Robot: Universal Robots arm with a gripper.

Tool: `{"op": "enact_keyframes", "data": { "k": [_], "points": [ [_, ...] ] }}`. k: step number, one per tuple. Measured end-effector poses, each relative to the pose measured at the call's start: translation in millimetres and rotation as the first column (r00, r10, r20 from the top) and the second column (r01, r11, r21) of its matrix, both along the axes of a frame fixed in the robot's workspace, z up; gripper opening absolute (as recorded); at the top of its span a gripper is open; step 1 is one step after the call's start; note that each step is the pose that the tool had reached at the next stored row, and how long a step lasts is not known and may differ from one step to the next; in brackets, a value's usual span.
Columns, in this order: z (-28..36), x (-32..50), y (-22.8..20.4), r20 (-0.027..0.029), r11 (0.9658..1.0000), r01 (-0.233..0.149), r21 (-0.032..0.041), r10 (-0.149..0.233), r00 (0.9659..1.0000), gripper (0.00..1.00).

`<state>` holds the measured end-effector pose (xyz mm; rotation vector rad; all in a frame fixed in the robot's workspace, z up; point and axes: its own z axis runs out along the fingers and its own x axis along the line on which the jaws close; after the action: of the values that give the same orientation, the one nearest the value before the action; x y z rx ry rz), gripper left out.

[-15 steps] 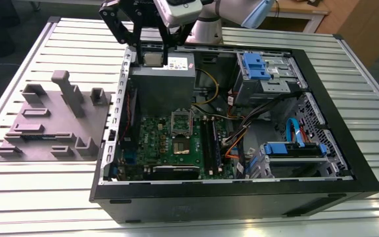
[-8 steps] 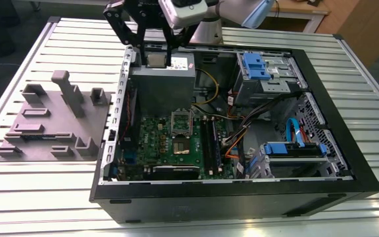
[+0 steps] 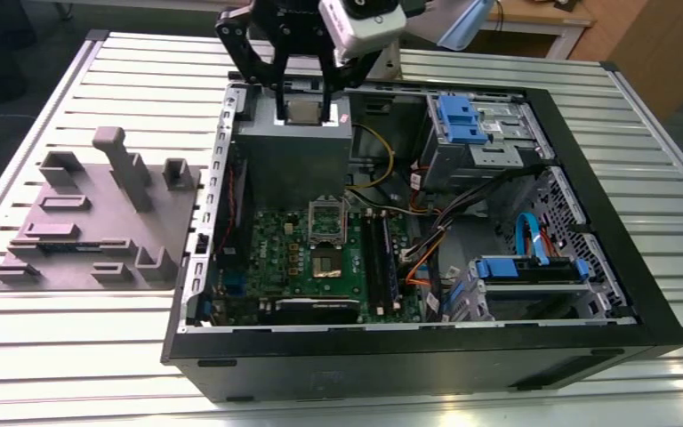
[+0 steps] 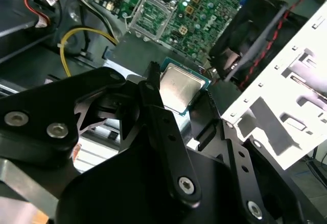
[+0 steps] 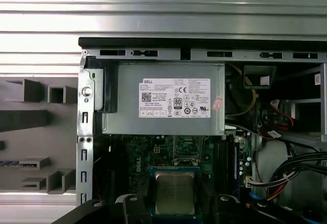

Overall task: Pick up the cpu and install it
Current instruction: 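Pick up the cpu and move it towards the insertion slot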

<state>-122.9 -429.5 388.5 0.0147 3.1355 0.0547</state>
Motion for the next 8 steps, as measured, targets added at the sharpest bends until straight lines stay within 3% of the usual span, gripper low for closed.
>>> {"op": "enact_keyframes", "data": {
  "k": [8],
  "points": [
    [-2.7,18.5,0.0,0.0000,0.9999,0.015,-0.0017,-0.015,0.9999,0.47]
  ]
}}
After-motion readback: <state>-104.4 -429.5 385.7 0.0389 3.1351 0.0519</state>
